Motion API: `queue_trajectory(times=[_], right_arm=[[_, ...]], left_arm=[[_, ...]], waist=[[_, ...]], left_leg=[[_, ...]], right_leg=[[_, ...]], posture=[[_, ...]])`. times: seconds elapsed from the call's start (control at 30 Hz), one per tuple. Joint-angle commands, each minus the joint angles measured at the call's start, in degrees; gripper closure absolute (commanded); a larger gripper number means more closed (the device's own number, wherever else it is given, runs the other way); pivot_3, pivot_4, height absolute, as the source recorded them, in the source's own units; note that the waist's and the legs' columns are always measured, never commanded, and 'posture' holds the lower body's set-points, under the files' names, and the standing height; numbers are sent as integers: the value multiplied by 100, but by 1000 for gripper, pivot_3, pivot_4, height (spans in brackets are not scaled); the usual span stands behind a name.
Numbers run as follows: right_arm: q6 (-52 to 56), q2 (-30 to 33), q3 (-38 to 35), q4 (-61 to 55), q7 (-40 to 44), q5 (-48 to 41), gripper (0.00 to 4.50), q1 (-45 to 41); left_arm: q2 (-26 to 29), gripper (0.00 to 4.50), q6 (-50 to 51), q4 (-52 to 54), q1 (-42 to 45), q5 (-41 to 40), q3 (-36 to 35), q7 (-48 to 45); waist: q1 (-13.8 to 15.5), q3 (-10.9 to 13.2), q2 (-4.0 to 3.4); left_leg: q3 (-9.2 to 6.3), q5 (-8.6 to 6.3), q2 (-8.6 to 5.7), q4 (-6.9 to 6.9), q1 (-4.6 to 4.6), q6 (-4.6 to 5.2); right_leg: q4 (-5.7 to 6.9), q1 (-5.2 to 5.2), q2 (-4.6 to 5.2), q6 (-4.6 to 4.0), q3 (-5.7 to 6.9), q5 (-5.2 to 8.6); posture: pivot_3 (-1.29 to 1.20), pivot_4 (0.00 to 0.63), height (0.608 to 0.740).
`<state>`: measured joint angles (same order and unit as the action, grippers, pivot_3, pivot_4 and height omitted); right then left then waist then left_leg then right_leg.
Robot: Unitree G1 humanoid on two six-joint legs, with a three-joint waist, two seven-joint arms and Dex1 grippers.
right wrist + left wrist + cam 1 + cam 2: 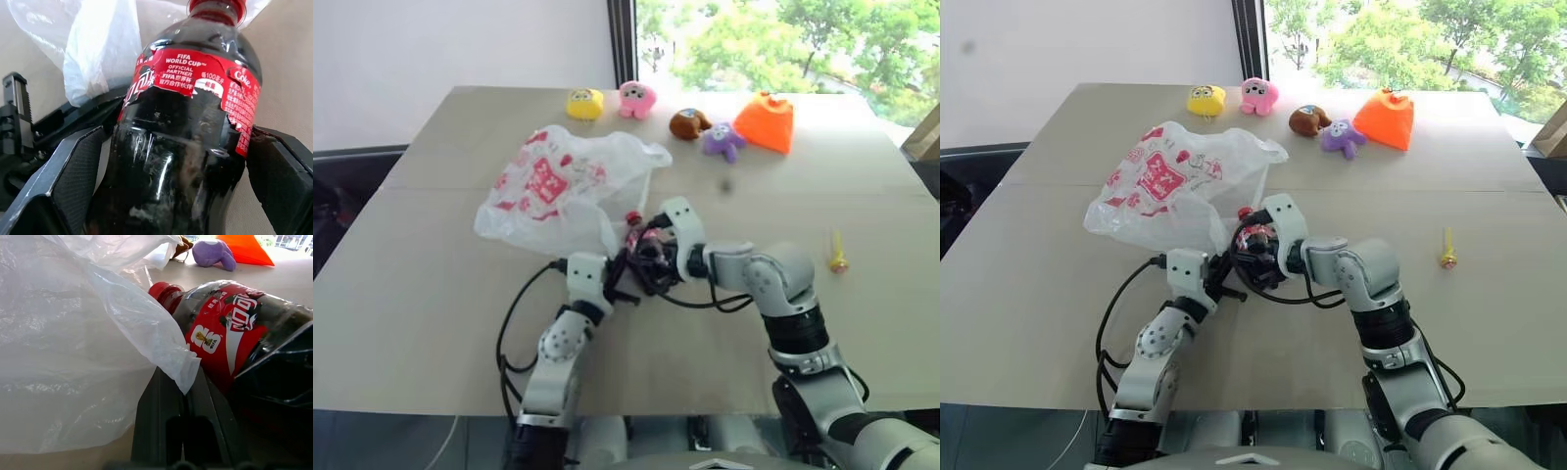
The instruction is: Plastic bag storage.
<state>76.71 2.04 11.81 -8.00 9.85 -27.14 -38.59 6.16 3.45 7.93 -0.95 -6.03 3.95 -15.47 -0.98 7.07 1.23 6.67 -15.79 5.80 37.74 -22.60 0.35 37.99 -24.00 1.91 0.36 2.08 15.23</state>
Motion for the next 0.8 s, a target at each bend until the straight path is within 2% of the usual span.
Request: queue_trajectory(times=[0.03,0.13,0.17,0.3,0.5,0.63,0.8], right_arm=[[-125,375,673,12,140,355,0,-67],[-352,669,990,41,258,556,0,-127],[-407,718,1035,38,266,601,408,-128],[-717,1059,1397,12,381,853,1443,-220],[-868,1248,1686,-69,541,992,1445,-339],[-1013,1493,2136,-185,781,1178,1445,-443],[-1320,2203,2872,-525,1246,1572,1445,-740]], left_arm=[[25,4450,-143,306,-58,-68,-30,-41],[92,4450,-221,401,-113,-139,-170,-72],[119,4500,-246,433,-143,-164,-214,-87],[259,4500,-316,556,-259,-361,-504,-155],[439,4500,-309,642,-364,-502,-687,-275],[476,4500,-346,729,-413,-563,-700,-330],[532,4500,-371,850,-489,-666,-739,-433]], waist=[[2,-1,0],[9,-3,0],[12,-4,0],[17,-5,-1],[30,-5,-3],[39,-5,-3],[72,-2,-9]], left_leg=[[0,0,0,0,0,0],[0,0,-2,0,0,1],[-3,0,-2,1,1,1],[-17,0,-2,9,6,2],[-44,0,-2,53,-4,5],[-64,1,-5,60,-7,7],[-74,1,-7,58,-19,8]], right_leg=[[-1,0,0,0,0,0],[-1,2,3,0,0,0],[-1,4,3,0,3,0],[0,21,6,-1,18,-1],[8,32,10,-2,36,-2],[9,33,12,-7,37,-6],[4,31,15,-8,48,-5]], posture=[[0,150,740],[0,150,740],[0,150,740],[0,150,740],[0,150,740],[0,150,740],[0,150,740]])
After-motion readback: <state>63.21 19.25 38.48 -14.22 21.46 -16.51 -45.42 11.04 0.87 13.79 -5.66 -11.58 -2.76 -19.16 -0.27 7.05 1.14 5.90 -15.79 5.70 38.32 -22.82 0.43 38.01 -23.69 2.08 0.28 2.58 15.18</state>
